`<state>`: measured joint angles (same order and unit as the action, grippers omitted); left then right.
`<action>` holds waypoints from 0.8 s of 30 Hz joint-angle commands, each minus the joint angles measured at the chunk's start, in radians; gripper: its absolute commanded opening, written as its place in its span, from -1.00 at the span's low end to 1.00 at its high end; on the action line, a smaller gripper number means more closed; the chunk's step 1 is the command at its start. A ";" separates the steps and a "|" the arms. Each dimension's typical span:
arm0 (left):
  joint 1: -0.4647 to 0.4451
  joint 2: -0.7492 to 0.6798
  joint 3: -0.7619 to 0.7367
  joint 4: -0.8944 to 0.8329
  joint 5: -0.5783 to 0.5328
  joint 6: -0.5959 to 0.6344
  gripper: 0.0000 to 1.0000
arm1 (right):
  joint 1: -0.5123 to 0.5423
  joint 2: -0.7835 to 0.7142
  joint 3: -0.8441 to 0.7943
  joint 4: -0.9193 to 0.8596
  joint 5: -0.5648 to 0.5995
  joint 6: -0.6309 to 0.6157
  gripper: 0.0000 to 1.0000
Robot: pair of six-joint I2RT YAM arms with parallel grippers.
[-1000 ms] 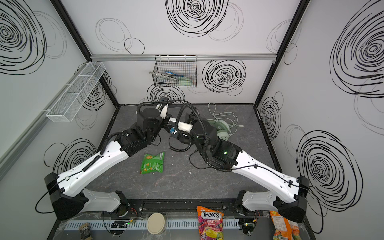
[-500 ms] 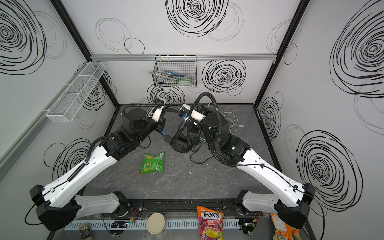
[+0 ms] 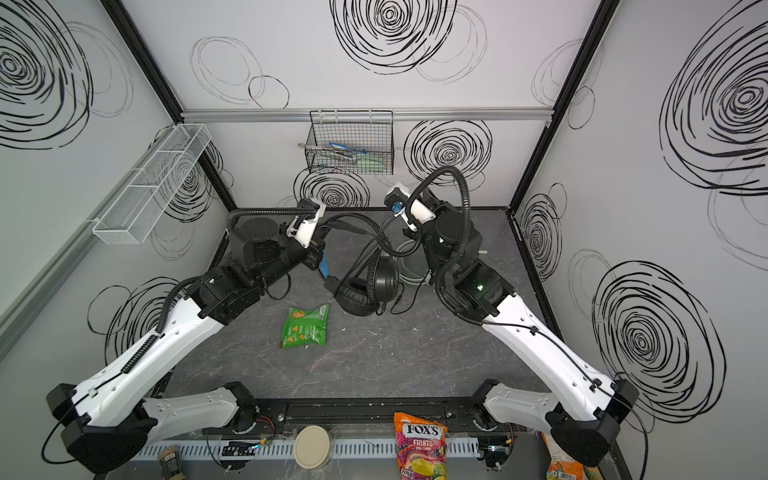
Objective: Wrap the headphones
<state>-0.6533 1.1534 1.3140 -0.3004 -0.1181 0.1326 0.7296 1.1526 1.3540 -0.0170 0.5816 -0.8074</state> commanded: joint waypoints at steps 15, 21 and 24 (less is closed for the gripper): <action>0.010 -0.121 0.048 0.125 0.289 -0.258 -1.00 | -0.170 0.021 -0.077 0.039 -0.214 0.448 -0.51; 0.011 -0.132 0.070 0.223 0.329 -0.391 -1.00 | -0.170 -0.001 -0.140 0.053 -0.293 0.572 -0.54; 0.011 -0.130 0.085 0.258 0.320 -0.432 -1.00 | -0.170 -0.024 -0.194 0.082 -0.339 0.621 -0.57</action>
<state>-0.6514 1.0481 1.3392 -0.2184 0.1715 -0.1833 0.5625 1.1652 1.1931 0.0082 0.3019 -0.2760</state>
